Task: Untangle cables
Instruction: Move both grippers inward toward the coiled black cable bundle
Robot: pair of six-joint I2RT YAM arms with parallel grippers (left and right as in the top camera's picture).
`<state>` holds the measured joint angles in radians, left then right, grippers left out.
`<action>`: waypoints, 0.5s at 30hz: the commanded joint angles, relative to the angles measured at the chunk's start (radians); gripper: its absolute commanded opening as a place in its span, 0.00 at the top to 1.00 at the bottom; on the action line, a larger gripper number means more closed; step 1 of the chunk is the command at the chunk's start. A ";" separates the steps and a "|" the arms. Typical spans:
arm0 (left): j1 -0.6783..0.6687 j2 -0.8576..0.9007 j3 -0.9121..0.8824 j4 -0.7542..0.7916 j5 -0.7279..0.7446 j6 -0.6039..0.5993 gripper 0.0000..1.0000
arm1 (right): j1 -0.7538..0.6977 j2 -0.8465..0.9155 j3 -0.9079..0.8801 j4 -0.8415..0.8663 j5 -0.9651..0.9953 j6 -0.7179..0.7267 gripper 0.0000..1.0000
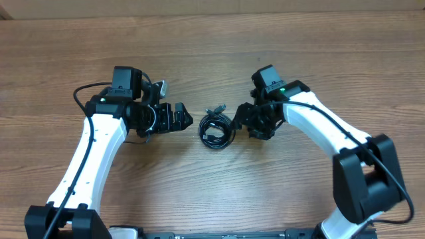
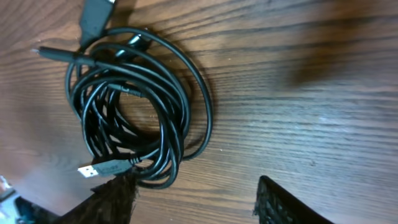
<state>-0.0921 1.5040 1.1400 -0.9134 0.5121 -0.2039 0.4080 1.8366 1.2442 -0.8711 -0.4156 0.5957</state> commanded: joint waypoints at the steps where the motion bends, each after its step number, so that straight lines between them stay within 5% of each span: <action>1: -0.007 0.009 0.028 0.006 0.021 -0.010 0.00 | 0.003 0.016 0.018 0.018 -0.058 0.006 0.39; 15: -0.007 0.009 0.028 0.001 0.019 -0.037 0.00 | 0.069 0.025 -0.066 0.159 -0.023 0.126 0.47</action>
<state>-0.0921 1.5059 1.1404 -0.9134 0.5186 -0.2337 0.4545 1.8565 1.2083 -0.7258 -0.4561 0.6655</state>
